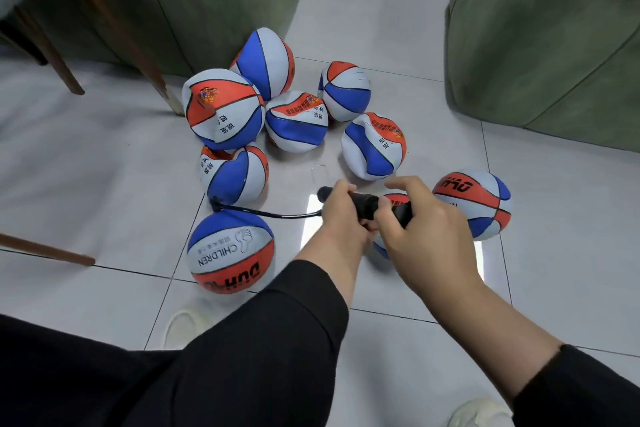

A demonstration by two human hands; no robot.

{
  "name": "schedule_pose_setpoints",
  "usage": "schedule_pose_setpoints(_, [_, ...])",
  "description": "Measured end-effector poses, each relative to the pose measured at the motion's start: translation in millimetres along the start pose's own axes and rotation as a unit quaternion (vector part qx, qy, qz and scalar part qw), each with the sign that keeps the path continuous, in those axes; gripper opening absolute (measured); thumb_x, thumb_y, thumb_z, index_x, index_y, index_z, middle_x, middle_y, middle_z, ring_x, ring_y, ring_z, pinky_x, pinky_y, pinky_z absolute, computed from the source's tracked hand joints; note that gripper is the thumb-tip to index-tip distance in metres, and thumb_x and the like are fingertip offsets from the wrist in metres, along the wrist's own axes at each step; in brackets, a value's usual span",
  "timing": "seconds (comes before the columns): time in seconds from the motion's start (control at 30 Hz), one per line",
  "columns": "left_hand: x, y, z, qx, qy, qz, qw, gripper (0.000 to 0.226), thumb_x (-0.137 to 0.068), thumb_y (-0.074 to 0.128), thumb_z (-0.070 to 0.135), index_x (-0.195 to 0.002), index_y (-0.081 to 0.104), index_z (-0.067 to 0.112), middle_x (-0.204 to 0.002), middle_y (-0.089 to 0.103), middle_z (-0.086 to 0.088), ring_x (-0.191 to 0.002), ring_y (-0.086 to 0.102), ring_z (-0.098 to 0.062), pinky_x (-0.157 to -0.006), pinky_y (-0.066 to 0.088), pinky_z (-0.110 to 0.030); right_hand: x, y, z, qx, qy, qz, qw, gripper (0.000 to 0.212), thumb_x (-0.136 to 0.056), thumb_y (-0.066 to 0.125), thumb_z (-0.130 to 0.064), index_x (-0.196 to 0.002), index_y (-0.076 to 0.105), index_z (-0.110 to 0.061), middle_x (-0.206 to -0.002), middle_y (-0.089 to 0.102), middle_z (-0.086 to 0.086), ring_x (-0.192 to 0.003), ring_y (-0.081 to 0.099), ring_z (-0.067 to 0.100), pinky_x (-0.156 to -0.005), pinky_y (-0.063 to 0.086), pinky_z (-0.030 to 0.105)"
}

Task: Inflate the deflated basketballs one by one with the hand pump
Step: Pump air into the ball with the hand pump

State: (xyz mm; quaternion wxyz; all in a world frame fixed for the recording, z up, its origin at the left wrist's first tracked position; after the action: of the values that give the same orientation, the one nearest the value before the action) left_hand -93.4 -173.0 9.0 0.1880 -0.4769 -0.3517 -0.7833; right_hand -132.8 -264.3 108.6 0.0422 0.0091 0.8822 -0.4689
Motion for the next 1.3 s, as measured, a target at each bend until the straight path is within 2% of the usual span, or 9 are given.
schedule_pose_setpoints(0.27, [13.0, 10.1, -13.9, -0.007, -0.011, -0.048, 0.999, 0.015, -0.090, 0.056, 0.027, -0.086, 0.051, 0.014, -0.064, 0.060, -0.006, -0.040, 0.061, -0.022, -0.044, 0.051, -0.023, -3.4, 15.7, 9.1, 0.038, 0.002, -0.040, 0.998, 0.039, -0.093, 0.046, -0.050, -0.125, 0.059, -0.033, -0.083, 0.070, -0.006, -0.078, 0.064, 0.021, -0.067, 0.056, 0.041])
schedule_pose_setpoints(0.43, [0.2, 5.5, 17.5, 0.024, 0.021, -0.031, 0.999, 0.016, -0.081, 0.061, 0.024, -0.092, 0.055, 0.014, -0.079, 0.060, -0.009, -0.067, 0.058, -0.026, -0.068, 0.047, -0.029, -5.7, -5.8, -3.1, 0.032, -0.024, -0.009, 0.999, 0.046, -0.088, 0.042, -0.057, -0.124, 0.061, -0.036, -0.065, 0.062, -0.005, -0.070, 0.061, 0.024, -0.062, 0.052, 0.038])
schedule_pose_setpoints(0.6, [-18.8, -14.2, 36.8, 0.035, 0.018, 0.033, 0.999, 0.018, -0.085, 0.063, 0.023, -0.095, 0.049, 0.016, -0.073, 0.047, -0.005, -0.054, 0.038, -0.020, -0.042, 0.032, -0.019, -0.6, -18.8, -8.4, 0.011, -0.019, 0.000, 1.000, 0.046, -0.087, 0.044, -0.054, -0.124, 0.062, -0.033, -0.057, 0.055, -0.009, -0.070, 0.059, 0.023, -0.061, 0.046, 0.036])
schedule_pose_setpoints(0.8, [-9.8, -7.4, -10.3, 0.026, -0.023, -0.007, 0.999, 0.017, -0.085, 0.059, 0.030, -0.089, 0.051, 0.015, -0.062, 0.061, -0.005, -0.058, 0.056, -0.022, -0.060, 0.045, -0.028, -3.6, 6.9, 7.5, 0.029, 0.017, -0.026, 0.999, 0.046, -0.090, 0.041, -0.050, -0.128, 0.060, -0.031, -0.067, 0.061, -0.011, -0.073, 0.061, 0.022, -0.065, 0.054, 0.041])
schedule_pose_setpoints(0.97, [-1.5, 4.5, -20.7, 0.005, -0.030, -0.017, 0.999, 0.019, -0.090, 0.056, 0.033, -0.084, 0.052, 0.016, -0.073, 0.067, -0.004, -0.058, 0.064, -0.024, -0.054, 0.047, -0.027, -4.6, 18.1, 13.6, 0.038, 0.036, -0.036, 0.998, 0.035, -0.096, 0.049, -0.041, -0.127, 0.061, -0.028, -0.079, 0.059, -0.009, -0.076, 0.055, 0.019, -0.068, 0.052, 0.038])
schedule_pose_setpoints(1.07, [1.9, 0.3, -15.2, -0.010, -0.023, -0.037, 0.999, 0.022, -0.089, 0.056, 0.031, -0.078, 0.047, 0.015, -0.059, 0.060, -0.003, -0.045, 0.061, -0.022, -0.046, 0.049, -0.022, -3.4, 21.8, 10.5, 0.053, 0.022, -0.062, 0.996, 0.038, -0.097, 0.048, -0.048, -0.129, 0.058, -0.031, -0.091, 0.071, -0.003, -0.085, 0.064, 0.022, -0.070, 0.052, 0.036])
schedule_pose_setpoints(1.13, [0.9, -1.0, -6.6, -0.022, -0.011, -0.047, 0.999, 0.020, -0.089, 0.058, 0.030, -0.081, 0.049, 0.013, -0.058, 0.058, -0.005, -0.043, 0.061, -0.022, -0.046, 0.051, -0.022, -2.7, 18.9, 4.3, 0.056, 0.008, -0.069, 0.996, 0.040, -0.095, 0.047, -0.051, -0.130, 0.056, -0.033, -0.088, 0.070, -0.004, -0.083, 0.064, 0.021, -0.067, 0.051, 0.035])
schedule_pose_setpoints(1.27, [-12.9, -7.9, 23.8, 0.022, 0.018, 0.002, 1.000, 0.026, -0.080, 0.064, 0.026, -0.102, 0.053, 0.015, -0.078, 0.057, -0.009, -0.074, 0.057, -0.027, -0.078, 0.054, -0.031, -3.0, -7.3, -7.3, 0.025, -0.003, -0.044, 0.999, 0.047, -0.089, 0.044, -0.053, -0.129, 0.058, -0.034, -0.067, 0.062, -0.007, -0.069, 0.060, 0.019, -0.061, 0.050, 0.036])
schedule_pose_setpoints(1.3, [-17.8, -12.7, 31.1, 0.028, 0.025, 0.018, 0.999, 0.025, -0.081, 0.064, 0.025, -0.102, 0.052, 0.016, -0.078, 0.055, -0.008, -0.072, 0.053, -0.025, -0.070, 0.052, -0.028, -0.9, -14.2, -10.8, 0.019, -0.007, -0.041, 0.999, 0.049, -0.086, 0.043, -0.055, -0.128, 0.059, -0.035, -0.064, 0.061, -0.008, -0.068, 0.059, 0.019, -0.060, 0.049, 0.035])
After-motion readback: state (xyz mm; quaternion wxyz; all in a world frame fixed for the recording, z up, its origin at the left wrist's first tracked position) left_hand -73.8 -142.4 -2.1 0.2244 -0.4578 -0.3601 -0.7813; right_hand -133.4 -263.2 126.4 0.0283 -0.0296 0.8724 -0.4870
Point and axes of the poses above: each hand's wrist, its own x-axis away from the middle knuckle, its own y-axis out of the palm, z = x × y, the point moved 3 cm from there along -x, towards the middle knuckle
